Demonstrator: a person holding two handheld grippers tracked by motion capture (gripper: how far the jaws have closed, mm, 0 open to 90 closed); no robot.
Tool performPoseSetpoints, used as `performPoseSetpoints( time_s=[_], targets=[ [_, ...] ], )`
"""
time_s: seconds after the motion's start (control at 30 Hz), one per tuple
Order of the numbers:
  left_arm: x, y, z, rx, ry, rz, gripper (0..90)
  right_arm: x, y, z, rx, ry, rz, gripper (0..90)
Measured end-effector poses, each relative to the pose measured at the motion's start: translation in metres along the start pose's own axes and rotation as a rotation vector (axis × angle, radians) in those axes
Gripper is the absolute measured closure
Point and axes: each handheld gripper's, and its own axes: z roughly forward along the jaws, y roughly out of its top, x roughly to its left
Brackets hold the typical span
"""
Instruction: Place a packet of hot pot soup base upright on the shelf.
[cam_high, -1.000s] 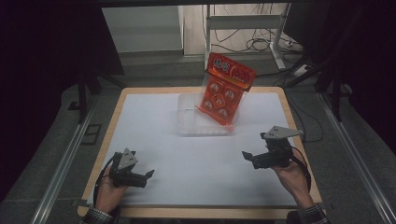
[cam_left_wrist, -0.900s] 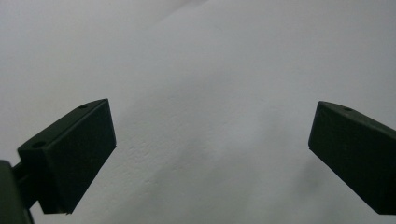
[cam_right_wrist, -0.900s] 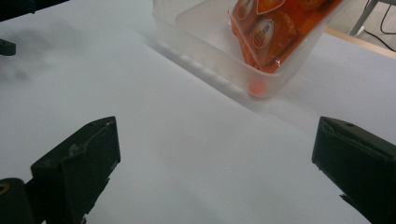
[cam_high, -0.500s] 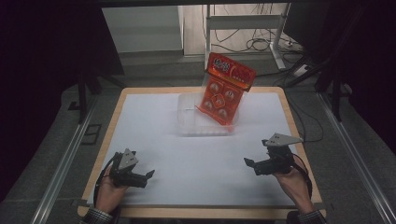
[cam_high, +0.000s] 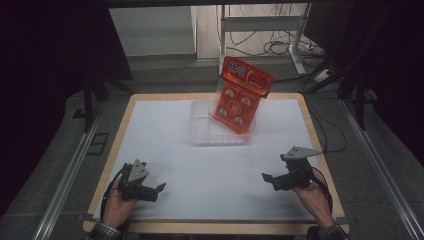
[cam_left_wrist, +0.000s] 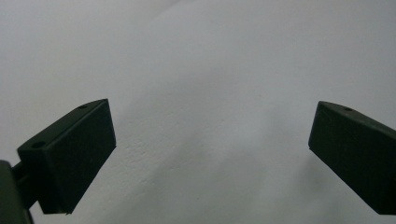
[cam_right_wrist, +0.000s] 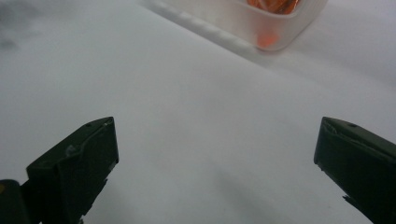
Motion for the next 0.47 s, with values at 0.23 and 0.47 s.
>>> performPoseSetpoints(
  time_s=[0.23,0.47],
  targets=[
    [-0.002,0.000,0.002,0.015,-0.002,0.018,0.0,-0.007,-0.010,0.008,0.023,-0.015,-0.001,0.0],
    [-0.002,0.001,0.003,0.014,-0.005,0.012,0.0,-0.011,-0.015,0.013,0.045,-0.035,-0.008,0.0]
  ],
)
